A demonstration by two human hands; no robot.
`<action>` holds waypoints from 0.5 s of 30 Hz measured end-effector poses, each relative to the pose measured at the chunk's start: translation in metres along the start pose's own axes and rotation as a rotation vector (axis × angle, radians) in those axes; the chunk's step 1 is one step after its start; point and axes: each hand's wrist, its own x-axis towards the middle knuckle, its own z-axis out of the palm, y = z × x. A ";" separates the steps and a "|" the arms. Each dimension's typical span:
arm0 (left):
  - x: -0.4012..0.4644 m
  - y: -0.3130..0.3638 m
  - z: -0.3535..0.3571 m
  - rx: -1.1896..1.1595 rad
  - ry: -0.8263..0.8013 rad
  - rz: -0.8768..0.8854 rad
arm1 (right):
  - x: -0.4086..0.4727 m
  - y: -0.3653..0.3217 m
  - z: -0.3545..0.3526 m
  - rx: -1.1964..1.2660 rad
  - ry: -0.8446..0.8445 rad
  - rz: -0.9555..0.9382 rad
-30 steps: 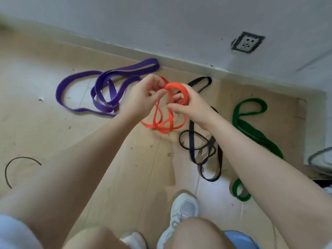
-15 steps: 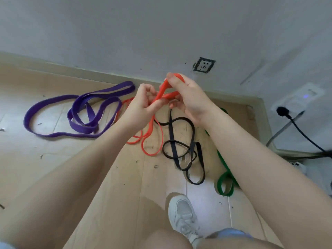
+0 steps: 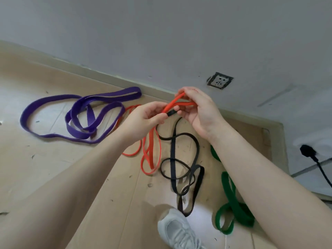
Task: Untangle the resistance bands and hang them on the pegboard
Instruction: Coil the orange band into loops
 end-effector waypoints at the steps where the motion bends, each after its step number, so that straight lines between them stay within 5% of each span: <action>1: 0.004 -0.003 -0.002 0.007 0.040 -0.010 | 0.009 0.000 0.001 -0.005 -0.034 0.006; 15: -0.028 -0.031 -0.043 0.139 0.485 -0.133 | 0.062 0.023 0.066 -0.117 -0.251 0.100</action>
